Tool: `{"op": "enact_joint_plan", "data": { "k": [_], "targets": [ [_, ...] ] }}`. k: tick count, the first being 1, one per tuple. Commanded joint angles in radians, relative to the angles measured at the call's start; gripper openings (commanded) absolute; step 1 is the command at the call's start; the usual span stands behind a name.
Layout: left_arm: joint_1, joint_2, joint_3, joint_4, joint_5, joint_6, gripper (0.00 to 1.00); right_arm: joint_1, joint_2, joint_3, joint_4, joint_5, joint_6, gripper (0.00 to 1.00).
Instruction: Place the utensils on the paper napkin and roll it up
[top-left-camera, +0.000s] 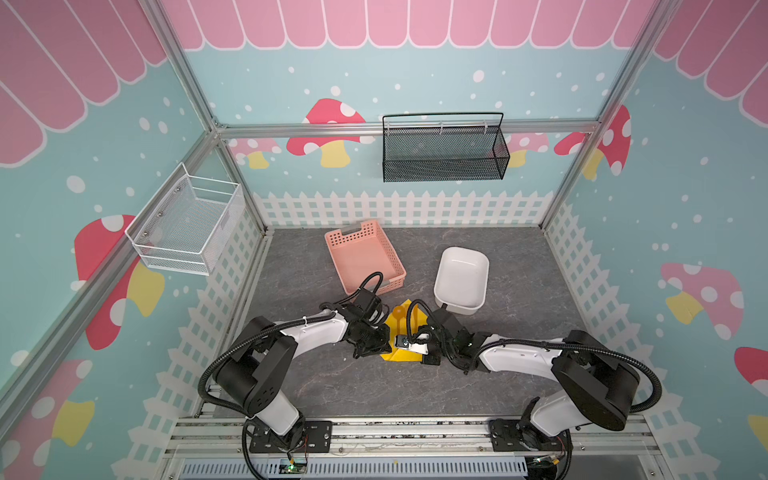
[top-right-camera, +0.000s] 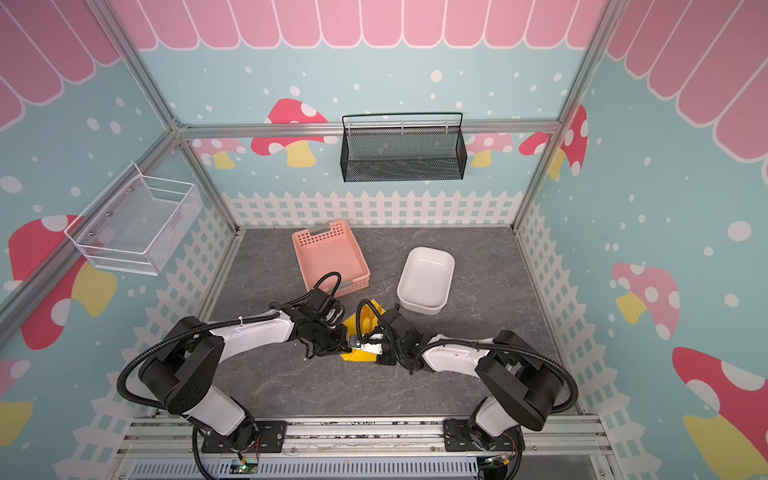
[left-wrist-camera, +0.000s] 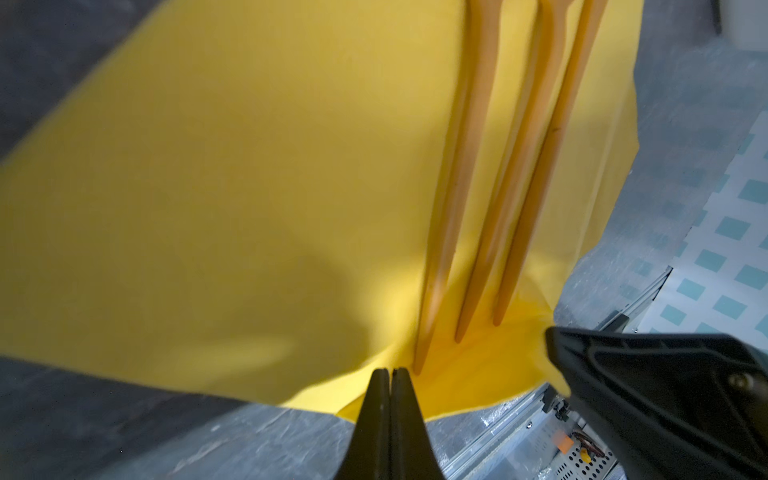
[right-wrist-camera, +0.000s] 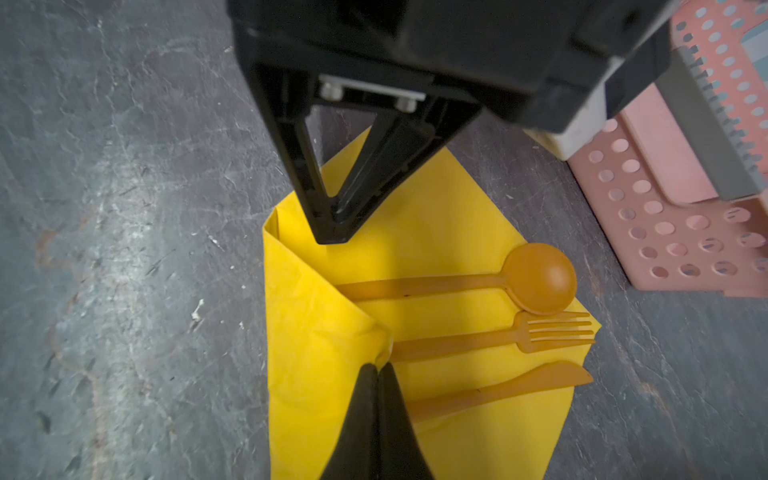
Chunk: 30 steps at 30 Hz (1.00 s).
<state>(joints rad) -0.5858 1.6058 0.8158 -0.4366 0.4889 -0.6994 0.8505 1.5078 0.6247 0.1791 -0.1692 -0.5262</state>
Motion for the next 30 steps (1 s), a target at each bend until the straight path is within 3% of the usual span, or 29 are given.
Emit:
{"op": "enact_joint_plan", "data": {
  "k": [1, 15, 30],
  "targets": [
    [-0.005, -0.036, -0.022, -0.022, 0.005, 0.005, 0.02, -0.004, 0.008, 0.015, 0.002, 0.023, -0.018, 0.0],
    [-0.038, -0.066, -0.02, -0.025, 0.011, -0.006, 0.02, -0.004, 0.04, 0.024, 0.02, 0.071, -0.024, 0.0],
    [-0.083, 0.013, 0.026, -0.01, -0.002, -0.003, 0.02, -0.004, 0.066, 0.045, 0.021, 0.081, -0.02, 0.0]
  ]
}}
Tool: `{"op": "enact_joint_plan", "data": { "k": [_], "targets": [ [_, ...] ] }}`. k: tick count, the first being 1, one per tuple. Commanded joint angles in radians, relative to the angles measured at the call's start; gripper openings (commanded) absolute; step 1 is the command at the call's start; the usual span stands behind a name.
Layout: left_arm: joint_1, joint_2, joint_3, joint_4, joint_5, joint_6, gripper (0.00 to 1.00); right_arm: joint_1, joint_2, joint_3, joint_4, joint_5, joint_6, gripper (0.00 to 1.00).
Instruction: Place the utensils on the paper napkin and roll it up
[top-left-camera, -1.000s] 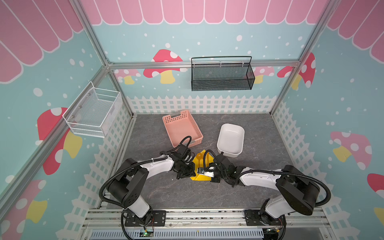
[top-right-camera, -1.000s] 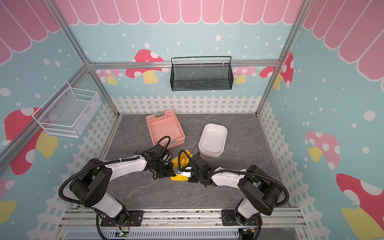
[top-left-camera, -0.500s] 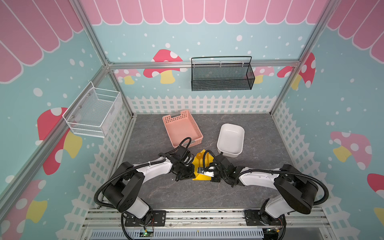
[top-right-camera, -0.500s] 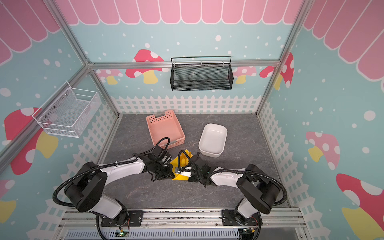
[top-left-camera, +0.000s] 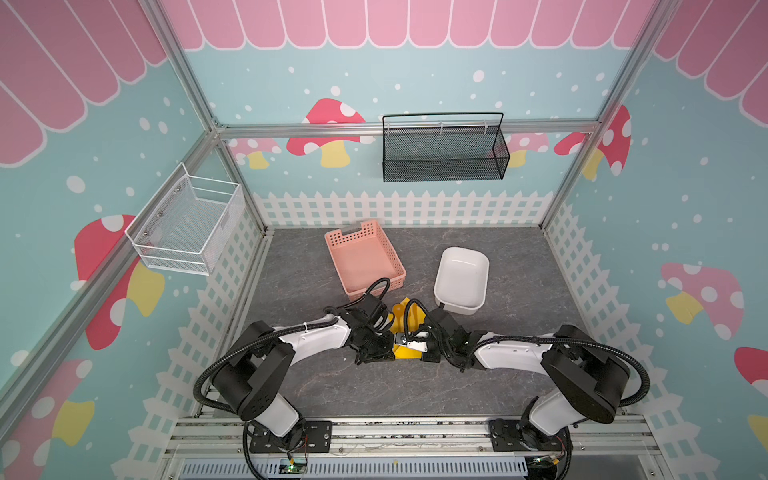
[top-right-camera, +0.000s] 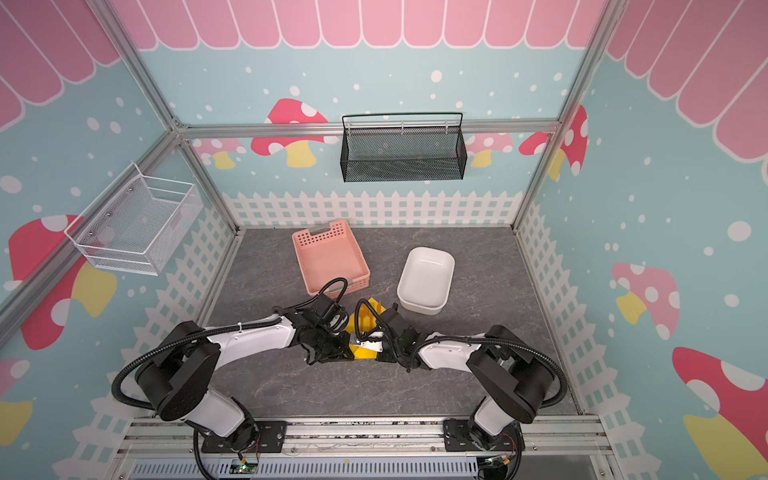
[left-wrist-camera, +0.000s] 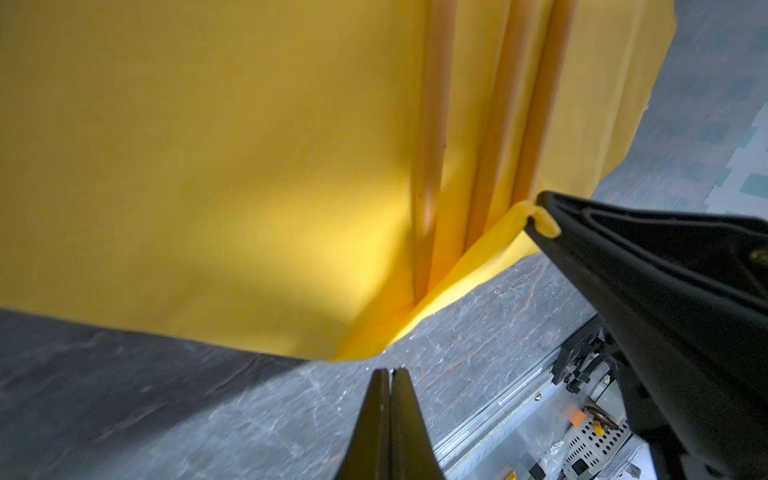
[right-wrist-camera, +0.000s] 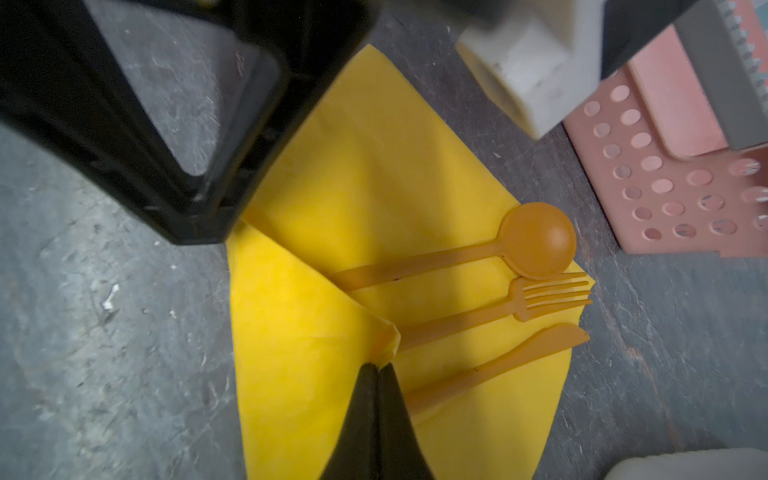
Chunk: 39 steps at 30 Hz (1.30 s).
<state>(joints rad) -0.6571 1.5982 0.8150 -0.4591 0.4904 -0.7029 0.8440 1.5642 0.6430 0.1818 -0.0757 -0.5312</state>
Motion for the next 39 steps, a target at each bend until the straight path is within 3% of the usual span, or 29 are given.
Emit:
{"op": "enact_joint_plan", "data": {
  "k": [1, 9, 20, 25, 29, 35, 39],
  "targets": [
    [-0.012, 0.027, 0.03, 0.013, -0.009, -0.001, 0.02, 0.003, 0.008, 0.026, 0.019, -0.012, -0.015, 0.0],
    [-0.012, 0.068, 0.044, 0.028, -0.015, -0.012, 0.02, 0.003, 0.002, 0.026, 0.019, -0.017, -0.002, 0.06],
    [0.003, 0.088, 0.033, 0.024, -0.019, -0.029, 0.02, 0.003, -0.086, 0.028, -0.011, 0.016, 0.109, 0.28],
    [0.017, 0.082, 0.021, 0.031, -0.025, -0.034, 0.02, 0.003, -0.149, 0.048, -0.033, 0.06, 0.315, 0.3],
    [0.022, 0.081, 0.018, 0.034, -0.032, -0.038, 0.02, -0.004, -0.179, 0.068, -0.075, 0.054, 0.529, 0.26],
    [0.032, 0.082, 0.012, 0.034, -0.032, -0.041, 0.02, -0.09, -0.189, 0.067, -0.117, -0.158, 0.832, 0.23],
    [0.037, 0.094, 0.012, 0.036, -0.026, -0.042, 0.02, -0.142, -0.147, 0.039, -0.117, -0.29, 0.951, 0.16]
  ]
}}
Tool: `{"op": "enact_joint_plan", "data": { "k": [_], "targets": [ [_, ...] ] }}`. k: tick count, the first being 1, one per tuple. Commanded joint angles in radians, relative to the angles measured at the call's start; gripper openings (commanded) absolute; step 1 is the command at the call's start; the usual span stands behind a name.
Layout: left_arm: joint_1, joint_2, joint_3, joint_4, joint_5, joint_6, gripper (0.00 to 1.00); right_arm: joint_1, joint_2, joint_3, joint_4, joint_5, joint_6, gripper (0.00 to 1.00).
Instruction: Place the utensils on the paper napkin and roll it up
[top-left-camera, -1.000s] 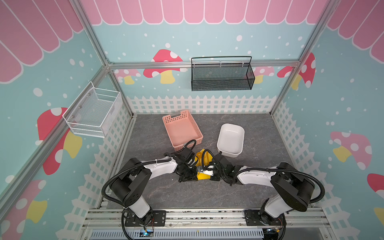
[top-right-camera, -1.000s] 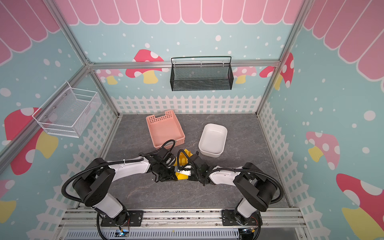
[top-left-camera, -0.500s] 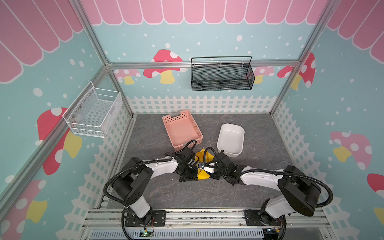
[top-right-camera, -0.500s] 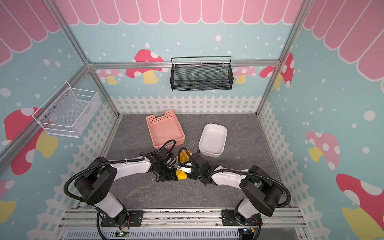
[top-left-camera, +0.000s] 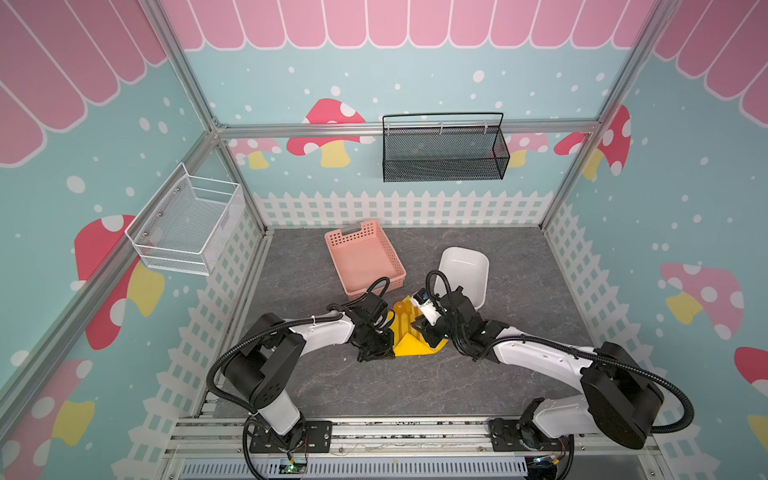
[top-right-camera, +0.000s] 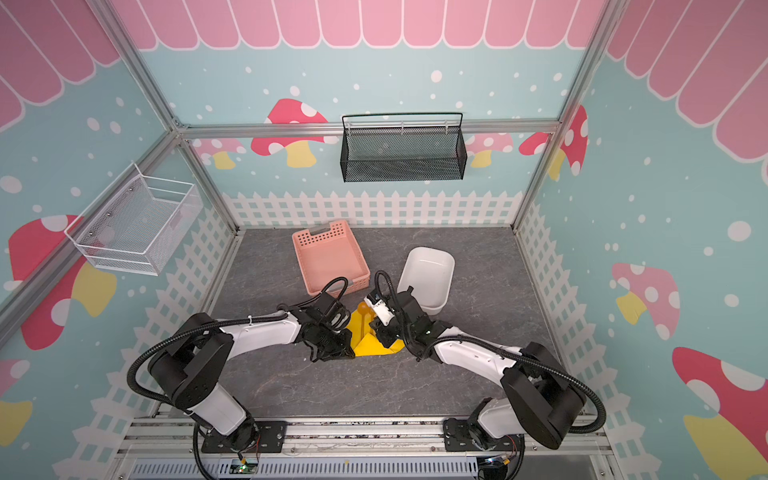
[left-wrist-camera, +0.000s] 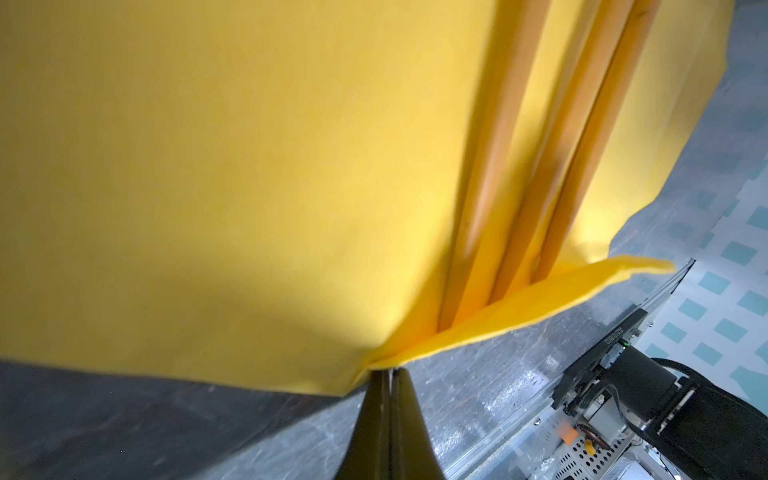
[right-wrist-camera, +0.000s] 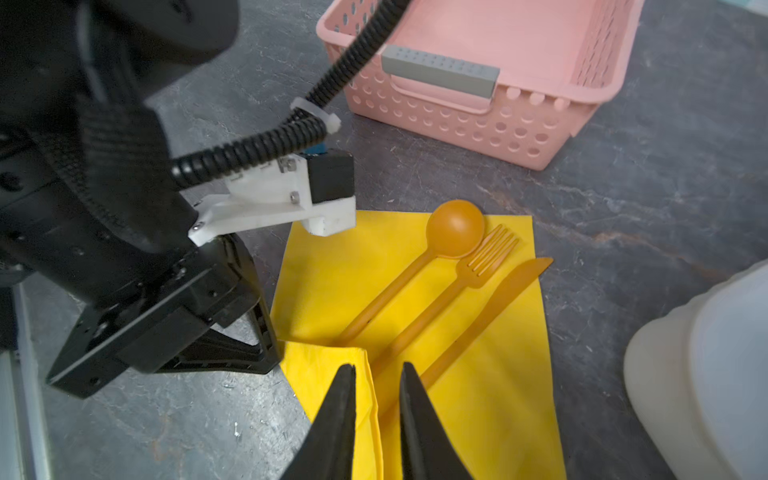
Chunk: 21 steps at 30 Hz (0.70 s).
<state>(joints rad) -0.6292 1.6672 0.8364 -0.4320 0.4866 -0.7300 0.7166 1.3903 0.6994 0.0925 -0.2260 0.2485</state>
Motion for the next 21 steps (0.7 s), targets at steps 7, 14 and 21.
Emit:
{"op": "enact_joint_plan", "data": {
  "k": [7, 14, 21],
  "targets": [
    [0.014, 0.031, -0.008, 0.009, -0.015, -0.013, 0.02, -0.02, 0.104, -0.043, -0.007, -0.202, 0.222, 0.04],
    [0.018, 0.035, -0.008, 0.008, -0.015, -0.014, 0.02, -0.024, 0.159, -0.058, -0.011, -0.183, 0.238, 0.01],
    [0.018, 0.036, -0.009, 0.007, -0.015, -0.016, 0.02, -0.04, 0.171, -0.082, -0.024, -0.126, 0.268, 0.0]
  ]
}}
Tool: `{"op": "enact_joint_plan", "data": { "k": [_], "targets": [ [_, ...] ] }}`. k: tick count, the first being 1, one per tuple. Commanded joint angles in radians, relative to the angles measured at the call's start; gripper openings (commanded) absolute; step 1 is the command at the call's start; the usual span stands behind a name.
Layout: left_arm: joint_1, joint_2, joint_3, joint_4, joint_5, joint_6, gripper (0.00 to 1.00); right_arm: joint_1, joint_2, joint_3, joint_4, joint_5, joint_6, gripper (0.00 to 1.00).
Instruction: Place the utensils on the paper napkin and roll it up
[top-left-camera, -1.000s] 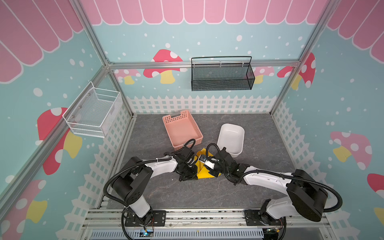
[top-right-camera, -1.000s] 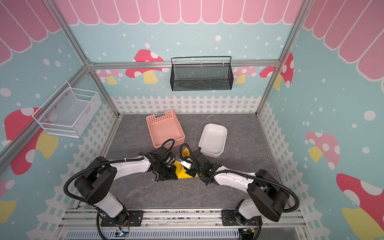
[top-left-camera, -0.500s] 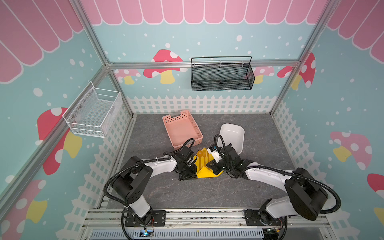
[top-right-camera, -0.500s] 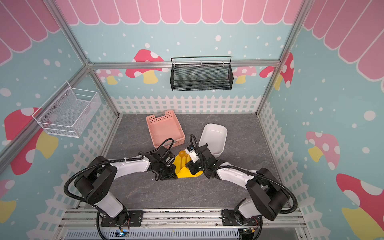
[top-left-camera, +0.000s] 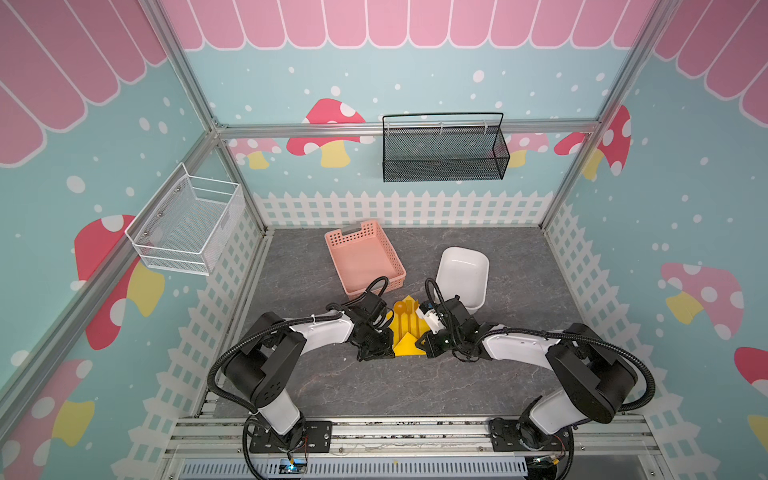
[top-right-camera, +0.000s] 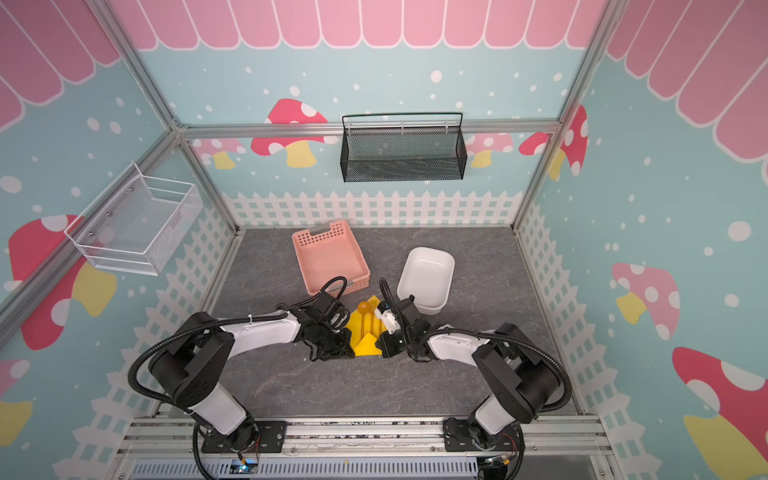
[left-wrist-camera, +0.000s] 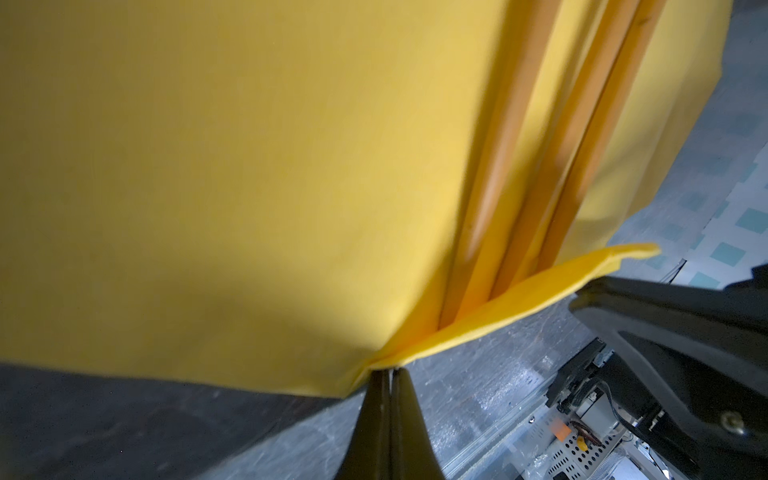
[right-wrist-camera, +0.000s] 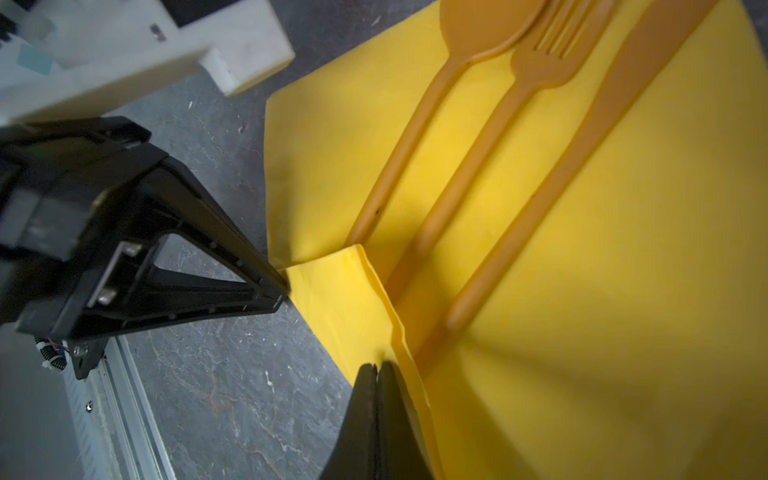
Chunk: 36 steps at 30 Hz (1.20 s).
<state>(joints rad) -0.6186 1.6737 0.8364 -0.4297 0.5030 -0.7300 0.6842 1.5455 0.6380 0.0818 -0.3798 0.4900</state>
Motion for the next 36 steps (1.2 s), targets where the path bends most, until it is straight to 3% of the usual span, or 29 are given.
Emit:
{"op": "enact_joint_plan", "data": {
  "k": [1, 36],
  "targets": [
    [0.007, 0.03, -0.009, 0.005, -0.032, -0.018, 0.02, -0.012, 0.015, -0.025, -0.013, 0.029, 0.028, 0.0],
    [-0.007, -0.004, 0.064, -0.01, -0.004, -0.027, 0.02, -0.04, 0.071, -0.039, -0.052, -0.009, 0.076, 0.0]
  ]
}}
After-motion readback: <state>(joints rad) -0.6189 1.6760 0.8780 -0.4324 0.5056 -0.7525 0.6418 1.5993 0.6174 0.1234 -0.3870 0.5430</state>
